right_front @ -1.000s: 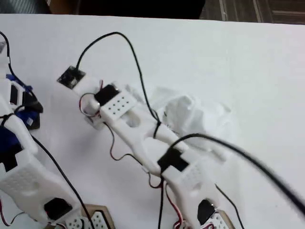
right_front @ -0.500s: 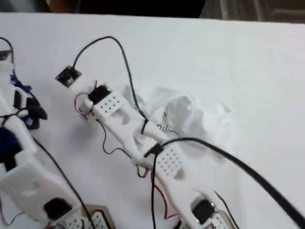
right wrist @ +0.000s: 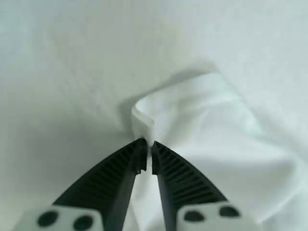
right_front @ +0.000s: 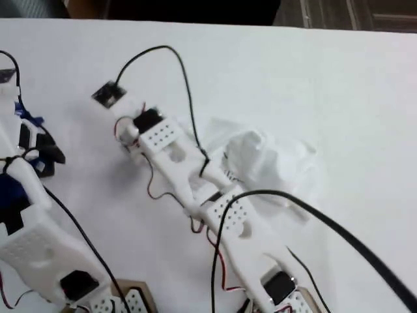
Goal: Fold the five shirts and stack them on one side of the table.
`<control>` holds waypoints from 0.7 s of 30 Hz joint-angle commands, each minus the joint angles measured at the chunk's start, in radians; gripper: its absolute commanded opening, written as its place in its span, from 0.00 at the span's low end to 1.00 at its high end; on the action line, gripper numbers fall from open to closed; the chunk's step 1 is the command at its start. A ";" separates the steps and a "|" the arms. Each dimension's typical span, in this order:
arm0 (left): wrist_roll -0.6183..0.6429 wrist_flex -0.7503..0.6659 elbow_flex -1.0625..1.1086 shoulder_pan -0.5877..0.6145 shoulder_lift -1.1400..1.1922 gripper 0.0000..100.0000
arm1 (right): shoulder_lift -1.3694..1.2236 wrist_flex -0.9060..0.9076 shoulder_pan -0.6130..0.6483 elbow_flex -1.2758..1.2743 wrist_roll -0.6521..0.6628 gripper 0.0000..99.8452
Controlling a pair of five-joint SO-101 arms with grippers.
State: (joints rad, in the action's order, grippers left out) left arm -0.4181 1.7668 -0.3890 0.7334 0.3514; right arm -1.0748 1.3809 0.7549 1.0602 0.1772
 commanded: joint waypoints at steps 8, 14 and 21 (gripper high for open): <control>-0.002 -0.018 -0.007 -0.005 -0.066 0.33 | 0.018 0.340 -0.159 0.496 0.000 0.02; -0.002 -0.014 0.001 -0.086 -0.064 0.33 | 0.205 0.338 -0.323 0.491 0.055 0.02; -0.002 -0.020 0.001 -0.269 -0.064 0.33 | 0.565 0.338 -0.549 0.244 0.184 0.02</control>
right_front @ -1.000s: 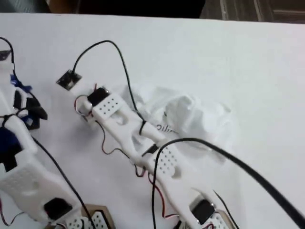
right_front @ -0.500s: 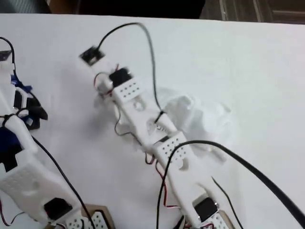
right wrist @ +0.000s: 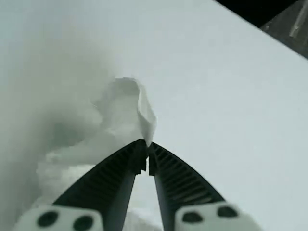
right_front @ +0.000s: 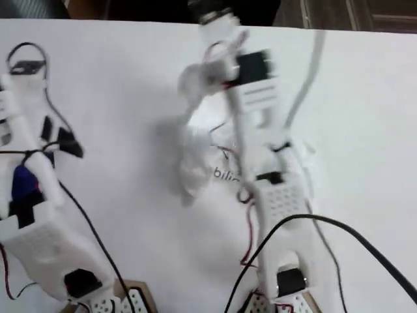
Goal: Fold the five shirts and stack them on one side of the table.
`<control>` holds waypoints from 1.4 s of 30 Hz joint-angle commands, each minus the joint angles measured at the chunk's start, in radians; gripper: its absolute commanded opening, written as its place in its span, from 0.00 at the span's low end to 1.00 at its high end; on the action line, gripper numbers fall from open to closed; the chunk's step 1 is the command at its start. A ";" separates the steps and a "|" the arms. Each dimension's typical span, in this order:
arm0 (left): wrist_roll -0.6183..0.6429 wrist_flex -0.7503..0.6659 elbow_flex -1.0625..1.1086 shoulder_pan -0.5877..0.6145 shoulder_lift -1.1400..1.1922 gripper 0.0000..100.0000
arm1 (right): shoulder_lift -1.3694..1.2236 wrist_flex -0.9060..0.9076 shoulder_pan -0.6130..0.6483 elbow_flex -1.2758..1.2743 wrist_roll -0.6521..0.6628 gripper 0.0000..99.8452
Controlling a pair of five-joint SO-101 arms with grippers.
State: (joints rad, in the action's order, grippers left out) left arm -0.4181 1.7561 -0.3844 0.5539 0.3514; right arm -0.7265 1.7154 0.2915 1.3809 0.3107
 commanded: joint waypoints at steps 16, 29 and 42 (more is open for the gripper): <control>0.002 -0.057 0.065 -0.675 -0.063 0.33 | 0.894 -0.035 -0.449 -0.919 0.376 0.02; -0.008 -0.428 0.542 -0.884 -0.066 0.33 | 0.935 -0.196 -0.507 -1.157 0.396 0.02; 0.000 -0.479 0.539 -0.901 -0.107 0.33 | 0.928 -0.216 -0.496 -1.162 0.397 0.02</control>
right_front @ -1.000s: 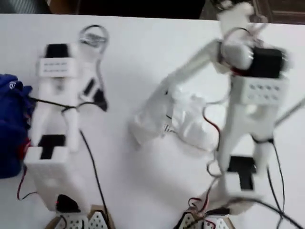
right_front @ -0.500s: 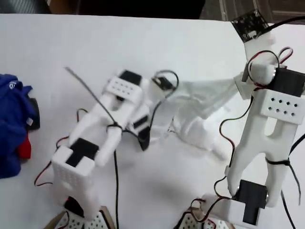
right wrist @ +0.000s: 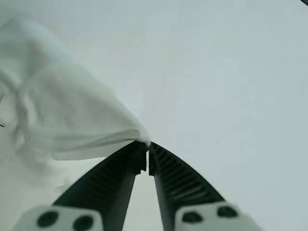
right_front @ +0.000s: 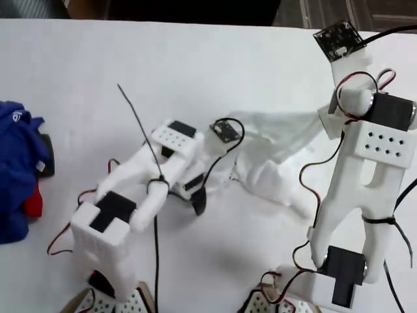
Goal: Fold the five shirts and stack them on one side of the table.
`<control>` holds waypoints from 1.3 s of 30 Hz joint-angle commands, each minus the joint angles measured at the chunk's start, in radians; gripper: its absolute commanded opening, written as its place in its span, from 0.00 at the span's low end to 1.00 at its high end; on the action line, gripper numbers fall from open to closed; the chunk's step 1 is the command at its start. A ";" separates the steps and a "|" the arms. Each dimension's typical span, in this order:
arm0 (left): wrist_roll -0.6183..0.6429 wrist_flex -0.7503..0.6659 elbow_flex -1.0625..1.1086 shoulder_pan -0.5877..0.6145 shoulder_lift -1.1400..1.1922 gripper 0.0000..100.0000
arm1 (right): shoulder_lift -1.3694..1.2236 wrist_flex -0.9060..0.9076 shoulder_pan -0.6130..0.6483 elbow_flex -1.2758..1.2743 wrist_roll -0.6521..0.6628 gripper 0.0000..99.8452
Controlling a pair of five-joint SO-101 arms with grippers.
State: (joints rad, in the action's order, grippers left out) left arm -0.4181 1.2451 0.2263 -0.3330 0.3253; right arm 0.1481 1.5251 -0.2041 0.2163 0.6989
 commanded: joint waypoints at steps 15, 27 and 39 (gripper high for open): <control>0.002 0.084 -0.097 -0.009 -0.123 0.33 | 0.053 -0.027 -0.001 0.003 0.008 0.02; -0.008 0.166 -0.091 -0.032 -0.218 0.33 | 0.059 -0.024 0.042 0.006 0.008 0.02; -0.011 -0.155 0.183 -0.078 -0.218 0.33 | 0.062 -0.018 0.056 0.008 0.006 0.02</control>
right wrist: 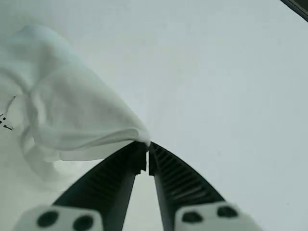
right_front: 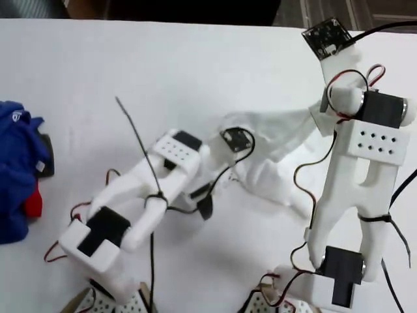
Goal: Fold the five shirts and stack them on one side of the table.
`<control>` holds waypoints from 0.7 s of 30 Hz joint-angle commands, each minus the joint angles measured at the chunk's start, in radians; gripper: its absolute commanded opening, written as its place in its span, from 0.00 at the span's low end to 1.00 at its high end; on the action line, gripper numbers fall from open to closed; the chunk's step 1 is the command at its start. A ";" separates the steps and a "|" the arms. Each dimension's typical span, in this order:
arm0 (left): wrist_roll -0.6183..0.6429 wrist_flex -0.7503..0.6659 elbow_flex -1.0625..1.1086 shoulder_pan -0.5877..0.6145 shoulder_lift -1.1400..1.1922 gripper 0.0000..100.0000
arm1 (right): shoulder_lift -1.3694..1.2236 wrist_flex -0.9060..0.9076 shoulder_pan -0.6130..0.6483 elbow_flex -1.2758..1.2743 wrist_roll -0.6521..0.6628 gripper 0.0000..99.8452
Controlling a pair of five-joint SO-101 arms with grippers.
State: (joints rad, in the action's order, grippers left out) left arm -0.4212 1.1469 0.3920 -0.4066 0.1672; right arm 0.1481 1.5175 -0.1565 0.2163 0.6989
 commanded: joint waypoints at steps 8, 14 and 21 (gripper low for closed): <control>-0.006 -0.092 -0.015 0.002 -0.063 0.27 | 0.062 0.025 0.008 0.006 0.008 0.02; -0.006 -0.097 -0.019 0.018 -0.060 0.24 | 0.062 0.025 0.008 0.006 0.008 0.02; -0.003 -0.089 -0.024 0.084 -0.068 0.01 | 0.062 0.025 0.008 0.005 0.008 0.02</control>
State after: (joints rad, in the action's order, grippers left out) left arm -0.4212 1.0625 0.4089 -0.3529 0.1642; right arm 0.1481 1.5359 -0.1565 0.2163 0.6989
